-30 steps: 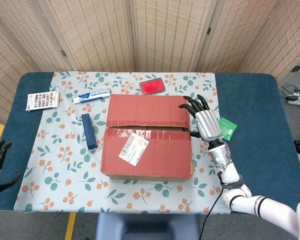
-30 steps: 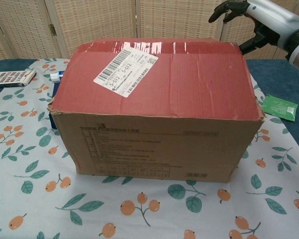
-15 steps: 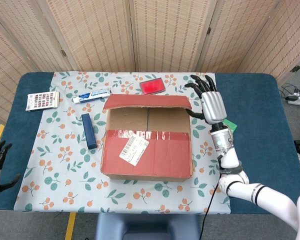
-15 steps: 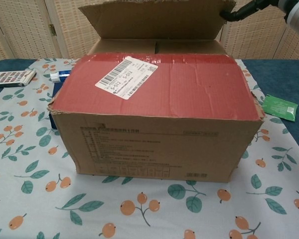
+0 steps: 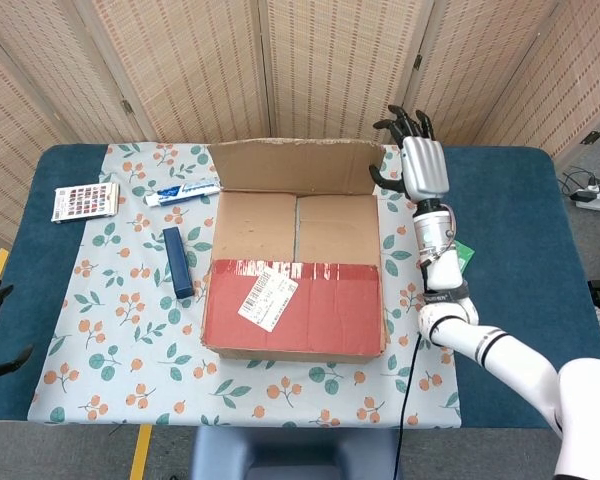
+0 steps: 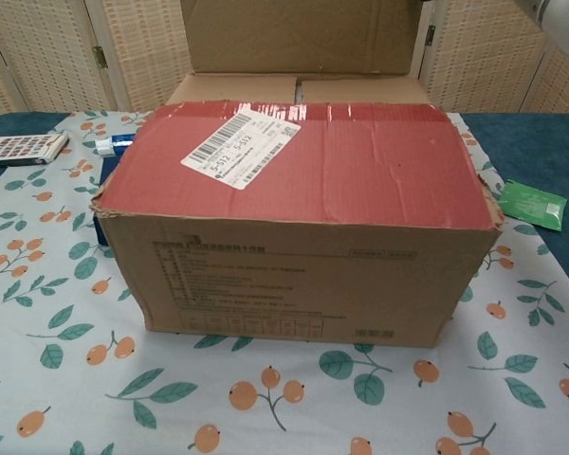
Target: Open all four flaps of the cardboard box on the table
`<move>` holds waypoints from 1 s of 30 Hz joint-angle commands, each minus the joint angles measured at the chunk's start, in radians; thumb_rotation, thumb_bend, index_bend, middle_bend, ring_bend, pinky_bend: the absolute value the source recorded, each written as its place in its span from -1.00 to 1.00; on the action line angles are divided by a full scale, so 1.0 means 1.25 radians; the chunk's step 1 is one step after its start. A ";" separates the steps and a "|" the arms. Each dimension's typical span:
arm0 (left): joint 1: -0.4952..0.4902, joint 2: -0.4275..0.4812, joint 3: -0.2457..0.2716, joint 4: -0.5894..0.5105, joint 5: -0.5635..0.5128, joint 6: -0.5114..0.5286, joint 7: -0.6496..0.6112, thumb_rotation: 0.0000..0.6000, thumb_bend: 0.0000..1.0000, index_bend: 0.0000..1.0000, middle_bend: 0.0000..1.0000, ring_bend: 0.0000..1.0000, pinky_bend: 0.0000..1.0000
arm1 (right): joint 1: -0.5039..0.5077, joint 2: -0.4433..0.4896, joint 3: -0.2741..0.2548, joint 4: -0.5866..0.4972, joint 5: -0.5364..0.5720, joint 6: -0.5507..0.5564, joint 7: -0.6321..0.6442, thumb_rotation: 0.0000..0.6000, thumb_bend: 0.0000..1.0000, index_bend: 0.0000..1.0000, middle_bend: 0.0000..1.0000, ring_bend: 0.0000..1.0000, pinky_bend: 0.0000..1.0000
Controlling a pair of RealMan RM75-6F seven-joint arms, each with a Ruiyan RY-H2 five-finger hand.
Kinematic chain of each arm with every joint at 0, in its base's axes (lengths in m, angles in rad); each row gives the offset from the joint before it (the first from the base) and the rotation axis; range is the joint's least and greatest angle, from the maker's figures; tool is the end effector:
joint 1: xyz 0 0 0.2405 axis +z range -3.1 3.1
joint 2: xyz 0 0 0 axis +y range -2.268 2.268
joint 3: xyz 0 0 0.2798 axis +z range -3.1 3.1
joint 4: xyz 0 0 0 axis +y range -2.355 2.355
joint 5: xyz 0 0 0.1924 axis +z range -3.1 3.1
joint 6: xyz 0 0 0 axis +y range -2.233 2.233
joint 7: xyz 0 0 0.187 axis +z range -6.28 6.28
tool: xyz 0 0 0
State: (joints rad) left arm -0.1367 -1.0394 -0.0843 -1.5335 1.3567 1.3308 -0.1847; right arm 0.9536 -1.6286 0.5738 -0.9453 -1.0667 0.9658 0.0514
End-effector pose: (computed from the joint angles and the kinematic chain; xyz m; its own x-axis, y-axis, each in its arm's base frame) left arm -0.3628 0.2484 0.2171 0.3391 0.0619 0.9387 0.9321 0.1126 -0.3442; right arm -0.1142 -0.5427 0.1171 0.0419 0.1732 0.9840 -0.9770 -0.1992 0.0766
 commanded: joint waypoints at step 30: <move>-0.004 -0.025 0.005 0.009 0.049 0.035 0.027 1.00 -0.32 -1.00 -1.00 -1.00 -1.00 | -0.250 0.346 -0.133 -0.602 -0.046 -0.017 0.198 1.00 -0.31 -0.65 -0.77 -0.54 -0.83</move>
State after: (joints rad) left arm -0.1379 -1.0703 -0.0832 -1.5196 1.4072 1.3764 -0.1446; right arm 0.7378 -1.2927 0.4491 -1.5719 -1.0811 0.9387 0.1960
